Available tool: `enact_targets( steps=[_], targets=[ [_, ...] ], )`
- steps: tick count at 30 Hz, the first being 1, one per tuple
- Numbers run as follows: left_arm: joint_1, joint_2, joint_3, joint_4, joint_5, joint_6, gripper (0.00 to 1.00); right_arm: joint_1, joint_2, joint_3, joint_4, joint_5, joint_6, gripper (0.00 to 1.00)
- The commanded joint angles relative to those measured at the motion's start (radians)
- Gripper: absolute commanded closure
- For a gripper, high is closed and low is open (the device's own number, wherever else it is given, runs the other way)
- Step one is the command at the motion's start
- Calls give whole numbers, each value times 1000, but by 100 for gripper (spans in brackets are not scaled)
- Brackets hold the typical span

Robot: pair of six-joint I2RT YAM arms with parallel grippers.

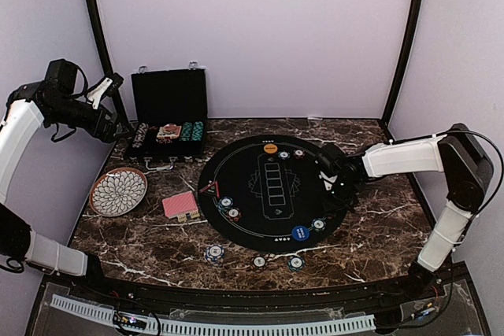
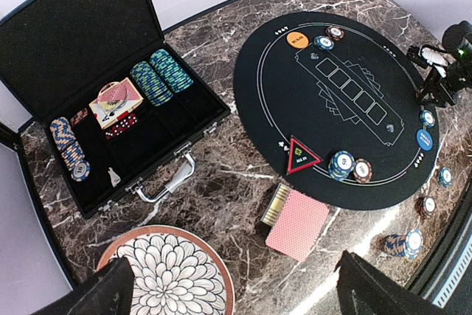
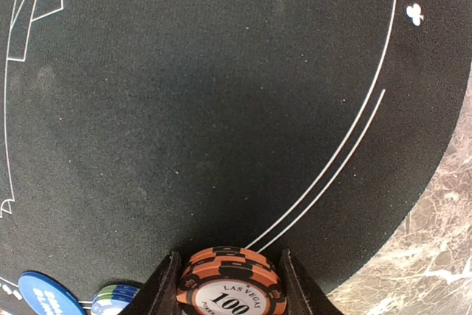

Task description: Distribute texas hold em gaming equipment

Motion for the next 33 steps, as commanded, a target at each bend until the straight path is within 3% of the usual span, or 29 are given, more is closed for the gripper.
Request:
enact_targets(
  steps=[1, 8, 19, 26, 33],
  targets=[
    [-5, -14, 1, -25, 13, 16, 1, -6, 33, -19, 41, -1, 16, 53],
    [-5, -15, 1, -25, 15, 16, 1, -6, 7, 7, 10, 2, 11, 39],
    [-5, -19, -6, -23, 11, 16, 1, 45, -105, 182, -165, 77, 4, 32],
    [-5, -24, -12, -21, 7, 18, 1, 278, -81, 406, -254, 113, 25, 25],
    [-5, -32, -14, -22, 15, 14, 1, 527, 112, 639, -251, 46, 0, 14]
  ],
)
